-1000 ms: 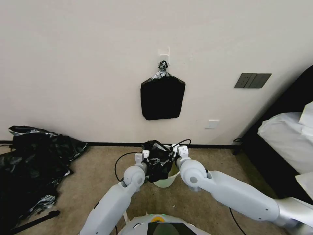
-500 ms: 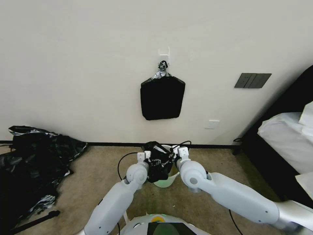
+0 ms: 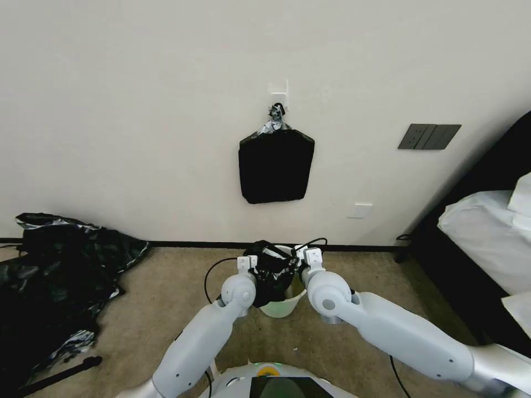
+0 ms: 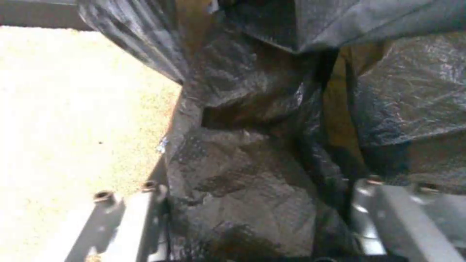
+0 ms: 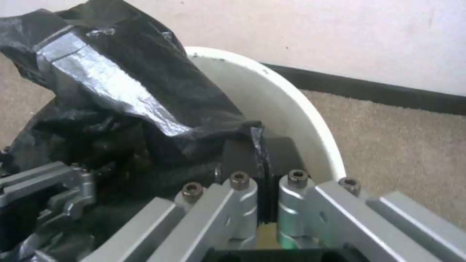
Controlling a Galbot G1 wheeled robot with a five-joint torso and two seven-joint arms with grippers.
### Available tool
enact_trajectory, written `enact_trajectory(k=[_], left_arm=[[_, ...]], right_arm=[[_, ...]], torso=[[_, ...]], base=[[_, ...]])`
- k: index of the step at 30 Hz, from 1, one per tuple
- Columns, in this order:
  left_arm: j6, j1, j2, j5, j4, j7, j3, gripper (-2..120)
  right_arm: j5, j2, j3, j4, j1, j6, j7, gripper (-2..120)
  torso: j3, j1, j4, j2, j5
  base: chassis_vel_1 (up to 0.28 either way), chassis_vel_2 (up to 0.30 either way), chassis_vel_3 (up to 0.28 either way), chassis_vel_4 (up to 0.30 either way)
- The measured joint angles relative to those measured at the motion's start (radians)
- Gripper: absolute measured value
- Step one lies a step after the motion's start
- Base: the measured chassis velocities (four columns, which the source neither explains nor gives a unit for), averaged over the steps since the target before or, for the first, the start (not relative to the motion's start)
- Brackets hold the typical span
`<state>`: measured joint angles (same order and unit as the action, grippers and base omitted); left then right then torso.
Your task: Place a trash bag onto the trash bin.
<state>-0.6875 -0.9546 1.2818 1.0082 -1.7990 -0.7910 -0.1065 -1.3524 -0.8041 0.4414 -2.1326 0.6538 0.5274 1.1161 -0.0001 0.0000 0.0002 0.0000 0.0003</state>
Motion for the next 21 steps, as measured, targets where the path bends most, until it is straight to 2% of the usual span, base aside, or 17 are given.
enact_trajectory(k=[2, 4, 6, 9, 10, 13, 19, 21], left_arm=[[0.0, 0.001, 0.001, 0.004, 0.001, -0.004, -0.001, 45], [0.0, 0.003, 0.001, 0.008, 0.002, -0.009, -0.004, 33], [0.0, 0.003, 0.0, 0.01, 0.001, -0.012, -0.006, 30], [0.002, 0.004, 0.0, 0.013, 0.001, -0.03, -0.011, 15], [0.002, 0.004, 0.0, 0.013, 0.001, -0.03, -0.011, 15], [0.024, 0.004, -0.001, 0.019, -0.001, -0.045, -0.018, 3], [0.093, -0.008, -0.009, 0.014, -0.022, -0.043, -0.012, 1], [0.135, -0.026, -0.015, -0.008, -0.049, -0.034, 0.005, 1]], right_arm=[[0.0, 0.001, -0.004, 0.001, 0.003, 0.0, -0.002, 0], [0.003, 0.003, -0.011, 0.001, 0.011, 0.001, -0.006, 0], [0.004, 0.003, -0.013, 0.001, 0.015, 0.001, -0.008, 0], [0.008, 0.004, -0.023, -0.003, 0.025, 0.001, -0.013, 0], [0.008, 0.004, -0.023, -0.003, 0.025, 0.001, -0.013, 0], [0.014, 0.011, -0.041, -0.017, 0.046, 0.0, -0.02, 0], [0.044, 0.034, -0.083, -0.059, 0.091, -0.004, -0.036, 0], [0.063, 0.045, -0.106, -0.086, 0.116, -0.011, -0.04, 0]], torso=[[0.0, 0.0, 0.0, 0.0, 0.0], [0.0, 0.0, -0.0001, 0.0, -0.0002], [0.0, 0.0, -0.0004, 0.0, -0.0003], [0.0, 0.0, -0.0003, 0.0, -0.0003], [0.0, 0.0, -0.0003, 0.0, -0.0003], [0.0, 0.0, -0.0003, 0.0, -0.0004], [0.0, 0.0, -0.0006, 0.0, -0.0005], [0.0, 0.0, -0.0003, 0.0, -0.0001]], base=[[0.0, 0.0, 0.0, 0.0], [0.0, 0.0, 0.0, 0.0], [0.0, 0.0, 0.0, 0.0], [0.0, 0.0, 0.0, 0.0], [0.0, 0.0, 0.0, 0.0], [0.0, 0.0, 0.0, 0.0], [0.0, 0.0, 0.0, 0.0], [0.0, 0.0, 0.0, 0.0]])
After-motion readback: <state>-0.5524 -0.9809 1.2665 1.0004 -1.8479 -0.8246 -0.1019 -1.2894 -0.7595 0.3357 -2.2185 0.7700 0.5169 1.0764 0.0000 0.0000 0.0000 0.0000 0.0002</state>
